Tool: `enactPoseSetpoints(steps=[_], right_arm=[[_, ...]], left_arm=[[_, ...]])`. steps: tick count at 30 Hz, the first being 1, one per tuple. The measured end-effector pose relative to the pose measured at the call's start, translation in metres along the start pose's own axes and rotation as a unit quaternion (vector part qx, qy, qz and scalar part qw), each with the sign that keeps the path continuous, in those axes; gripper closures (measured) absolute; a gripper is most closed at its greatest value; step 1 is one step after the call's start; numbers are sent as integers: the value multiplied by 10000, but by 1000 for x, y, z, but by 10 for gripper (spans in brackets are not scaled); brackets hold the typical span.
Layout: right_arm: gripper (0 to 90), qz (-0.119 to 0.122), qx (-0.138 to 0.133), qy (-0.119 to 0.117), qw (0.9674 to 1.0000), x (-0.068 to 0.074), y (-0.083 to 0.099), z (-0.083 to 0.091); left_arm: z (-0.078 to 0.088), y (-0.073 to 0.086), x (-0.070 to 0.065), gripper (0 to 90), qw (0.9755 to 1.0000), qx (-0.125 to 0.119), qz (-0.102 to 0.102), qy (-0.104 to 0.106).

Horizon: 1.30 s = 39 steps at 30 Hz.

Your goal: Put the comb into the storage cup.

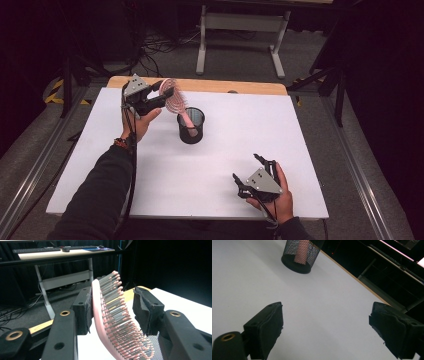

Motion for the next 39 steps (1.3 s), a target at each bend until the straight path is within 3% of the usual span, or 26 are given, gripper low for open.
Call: enactPoseSetpoints(steps=[15, 19, 31, 39], right_arm=[[123, 5, -2, 14, 10000, 0, 0, 0], [123, 2, -7, 24, 10000, 0, 0, 0], [122, -35, -46, 69, 10000, -1, 0, 1], [121, -35, -46, 79, 10000, -1, 0, 1]], left_arm=[[9, -16, -5, 461, 9996, -89, -239, -97], [11, -20, -7, 455, 9989, -139, -376, -252], [16, -24, -9, 435, 9983, -152, -533, -180], [20, -28, -13, 353, 9981, -167, -572, -186]])
Point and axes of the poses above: each handheld gripper's, and its own axes: z roughly backward along the jaws, y roughly out of its underside, x roughly to its left, the point moved 1 cm from there along -z, roughly forward along the jaws, and after that the axes turned 1 degree about x, right-handed, at the moved point
